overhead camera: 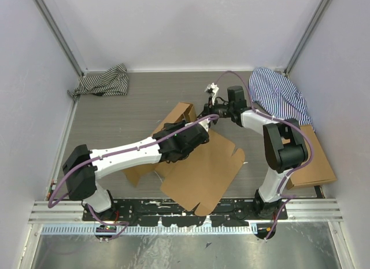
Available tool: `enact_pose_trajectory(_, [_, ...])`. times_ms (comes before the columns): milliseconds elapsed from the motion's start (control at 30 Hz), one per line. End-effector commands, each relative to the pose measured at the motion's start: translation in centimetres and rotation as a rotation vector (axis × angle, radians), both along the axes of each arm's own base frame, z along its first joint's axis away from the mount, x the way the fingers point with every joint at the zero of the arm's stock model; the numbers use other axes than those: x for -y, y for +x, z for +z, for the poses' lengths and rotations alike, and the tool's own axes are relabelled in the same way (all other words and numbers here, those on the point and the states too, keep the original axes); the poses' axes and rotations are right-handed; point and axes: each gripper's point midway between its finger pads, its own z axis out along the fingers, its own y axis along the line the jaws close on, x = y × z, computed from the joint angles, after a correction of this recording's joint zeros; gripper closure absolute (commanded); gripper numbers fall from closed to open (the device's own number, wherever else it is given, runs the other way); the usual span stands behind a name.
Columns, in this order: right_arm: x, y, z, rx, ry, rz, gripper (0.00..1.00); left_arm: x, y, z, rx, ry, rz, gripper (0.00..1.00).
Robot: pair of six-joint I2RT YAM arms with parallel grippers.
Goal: Fold the paper box
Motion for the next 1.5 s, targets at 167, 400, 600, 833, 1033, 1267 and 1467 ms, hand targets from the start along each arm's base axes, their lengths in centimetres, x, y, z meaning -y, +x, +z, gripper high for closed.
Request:
enact_pose_trajectory(167, [-1.5, 1.7, 4.4, 0.162, 0.061, 0.064, 0.38, 1.2, -0.3, 0.8, -0.026, -0.070, -0.028, 1.00])
enact_pose_trajectory(400, [-2.6, 2.5, 3.7, 0.174, 0.021, 0.055, 0.41, 1.3, -0.3, 0.3, -0.035, -0.068, -0.021, 1.00])
enact_pose_trajectory(600, [-3.8, 2.5, 2.5, 0.179, -0.022, 0.030, 0.48, 1.5, -0.2, 0.3, -0.031, -0.067, -0.022, 1.00])
enact_pose_trajectory(833, [-3.4, 4.3, 1.3, 0.135, -0.065, -0.106, 0.72, 1.5, -0.1, 0.3, -0.023, -0.063, -0.017, 1.00])
enact_pose_trajectory(1033, [-3.0, 4.1, 1.5, 0.121, -0.079, -0.141, 0.52, 1.5, 0.0, 0.4, -0.022, -0.051, -0.014, 1.00])
enact_pose_trajectory(1267, [-3.2, 4.6, 1.5, 0.108, -0.065, -0.153, 0.53, 1.6, 0.0, 0.4, -0.021, -0.058, -0.013, 1.00])
enact_pose_trajectory(1467, [-3.3, 5.5, 1.0, 0.117, -0.102, -0.260, 0.80, 1.8, 0.2, 0.5, -0.009, -0.066, 0.006, 1.00])
